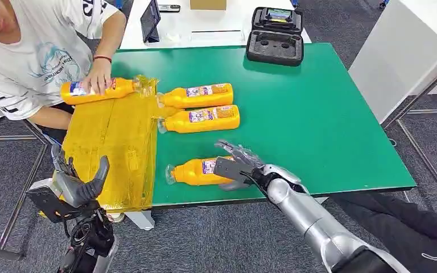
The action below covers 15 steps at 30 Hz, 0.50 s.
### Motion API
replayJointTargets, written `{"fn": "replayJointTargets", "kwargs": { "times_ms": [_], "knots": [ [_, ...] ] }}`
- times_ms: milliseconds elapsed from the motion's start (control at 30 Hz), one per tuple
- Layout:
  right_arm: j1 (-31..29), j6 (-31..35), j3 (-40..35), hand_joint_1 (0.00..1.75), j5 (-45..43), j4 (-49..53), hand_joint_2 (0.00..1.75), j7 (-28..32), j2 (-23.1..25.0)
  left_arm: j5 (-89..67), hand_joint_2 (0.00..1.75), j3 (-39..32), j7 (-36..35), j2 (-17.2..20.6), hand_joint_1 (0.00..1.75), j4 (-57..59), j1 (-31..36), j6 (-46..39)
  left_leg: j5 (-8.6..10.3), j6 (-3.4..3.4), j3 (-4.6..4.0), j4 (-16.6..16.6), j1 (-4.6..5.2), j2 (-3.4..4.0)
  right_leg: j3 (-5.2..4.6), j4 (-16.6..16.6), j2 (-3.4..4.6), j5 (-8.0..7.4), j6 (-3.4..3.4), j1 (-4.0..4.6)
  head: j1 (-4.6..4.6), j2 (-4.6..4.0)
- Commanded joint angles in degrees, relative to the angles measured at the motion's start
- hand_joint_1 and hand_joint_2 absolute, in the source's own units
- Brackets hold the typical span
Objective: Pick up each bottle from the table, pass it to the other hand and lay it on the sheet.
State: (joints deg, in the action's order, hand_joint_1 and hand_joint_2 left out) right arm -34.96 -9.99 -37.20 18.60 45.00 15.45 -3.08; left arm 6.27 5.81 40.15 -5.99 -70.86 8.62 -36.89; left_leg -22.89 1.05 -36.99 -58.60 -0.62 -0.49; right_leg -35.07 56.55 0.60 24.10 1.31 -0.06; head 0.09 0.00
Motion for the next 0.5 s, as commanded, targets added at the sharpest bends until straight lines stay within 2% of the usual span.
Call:
{"fn": "replayJointTargets", "kwargs": {
  "times_ms": [33, 200, 500],
  "knots": [
    [-5.5, -2.2, -6.4, 0.0, 0.9, -9.8, 1.75, -0.8, -0.5, 0.3, 1.75, 0.2, -0.2, 0.9, 0.0, 5.4, 2.2, 0.2, -0.1, -0.01, 0.36, 0.1, 0.06, 0.03, 0.34, -0.1, -0.06, 0.11, 0.0, -0.04, 0.0, 0.0],
    [-5.3, -2.2, -6.6, 0.0, 1.1, -10.3, 1.75, -0.7, -0.7, 0.5, 1.75, 0.3, -0.2, 0.8, 0.0, 5.6, 2.1, 0.2, -0.03, -0.01, 0.17, 0.1, 0.03, -0.01, 0.16, 0.0, -0.06, 0.05, 0.0, -0.02, 0.0, 0.0],
    [-5.3, -0.8, -6.5, 0.0, 1.3, -11.4, 1.75, -1.2, -0.5, 0.7, 1.75, 0.5, -0.2, 0.8, 0.0, 5.4, 0.8, 0.0, -0.09, -0.02, 0.39, 0.1, 0.03, 0.01, 0.38, -0.1, -0.08, 0.1, 0.0, -0.02, 0.0, 0.0]
  ]
}}
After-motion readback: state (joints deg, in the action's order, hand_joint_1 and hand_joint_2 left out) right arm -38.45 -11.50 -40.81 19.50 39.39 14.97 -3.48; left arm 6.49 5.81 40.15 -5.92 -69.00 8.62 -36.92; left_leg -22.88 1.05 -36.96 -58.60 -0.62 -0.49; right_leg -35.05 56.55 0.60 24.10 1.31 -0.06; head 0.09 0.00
